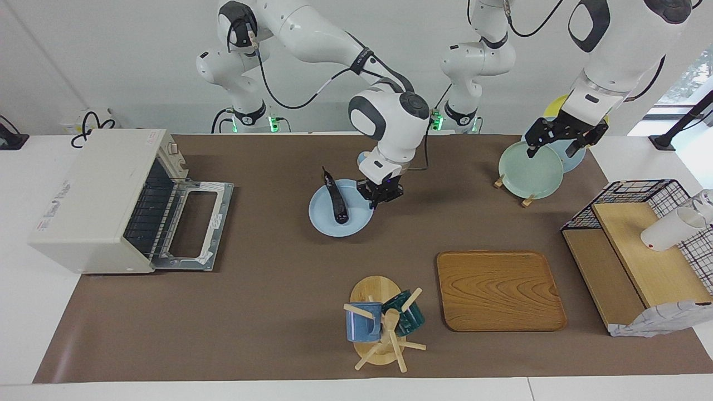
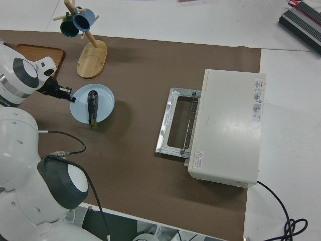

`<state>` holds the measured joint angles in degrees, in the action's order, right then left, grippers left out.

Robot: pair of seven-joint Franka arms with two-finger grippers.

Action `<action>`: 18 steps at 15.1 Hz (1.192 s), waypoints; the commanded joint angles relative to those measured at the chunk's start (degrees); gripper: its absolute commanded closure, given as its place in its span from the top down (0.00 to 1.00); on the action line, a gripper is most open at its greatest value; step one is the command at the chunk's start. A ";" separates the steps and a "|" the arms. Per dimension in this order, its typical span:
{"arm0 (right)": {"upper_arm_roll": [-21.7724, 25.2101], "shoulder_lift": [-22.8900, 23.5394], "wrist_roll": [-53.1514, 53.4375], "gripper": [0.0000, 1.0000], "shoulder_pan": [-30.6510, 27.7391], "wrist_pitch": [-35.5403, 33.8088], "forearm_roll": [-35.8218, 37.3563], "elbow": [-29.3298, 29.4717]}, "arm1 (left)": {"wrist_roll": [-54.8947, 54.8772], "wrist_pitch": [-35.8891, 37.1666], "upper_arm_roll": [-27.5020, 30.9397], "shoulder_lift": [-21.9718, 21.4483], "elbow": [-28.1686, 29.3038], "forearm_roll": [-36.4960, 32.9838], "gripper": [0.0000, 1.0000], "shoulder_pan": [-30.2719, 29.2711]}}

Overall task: Put eggplant into oven
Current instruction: 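Carry the eggplant with the right gripper into the open oven, then release the eggplant inside the oven and withdraw the right gripper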

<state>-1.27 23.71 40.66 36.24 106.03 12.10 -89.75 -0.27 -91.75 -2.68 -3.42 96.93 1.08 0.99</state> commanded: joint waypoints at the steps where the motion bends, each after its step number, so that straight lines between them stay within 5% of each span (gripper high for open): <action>1: -0.31 -13.13 -9.25 0.00 -6.69 5.04 0.73 -16.90 | -0.35 -0.18 -0.40 0.08 -0.34 -1.08 1.00 -0.81; 3: -0.31 -18.15 -14.36 0.00 -10.74 6.99 0.82 -23.86 | -0.35 -0.09 -0.39 0.08 -0.34 -1.08 1.00 -1.08; 7: -0.31 -20.89 -16.49 0.00 -15.75 7.43 6.34 -29.94 | 0.61 -0.01 -0.39 0.08 -0.34 -1.08 1.00 -1.08; 11: -0.40 -21.07 -23.25 0.00 -24.01 8.66 10.04 -31.62 | 1.41 -0.18 -0.39 -0.01 -0.43 -1.08 1.00 -1.08; 18: -0.40 -21.07 -29.32 0.00 -30.35 9.63 13.65 -32.24 | 1.15 -0.44 -0.39 -0.28 -0.34 -1.08 1.00 -1.08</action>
<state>-0.94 4.10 13.34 8.23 113.79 24.58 -120.13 0.42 -91.76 -2.61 -3.48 96.93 1.08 0.44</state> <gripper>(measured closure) 0.974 0.000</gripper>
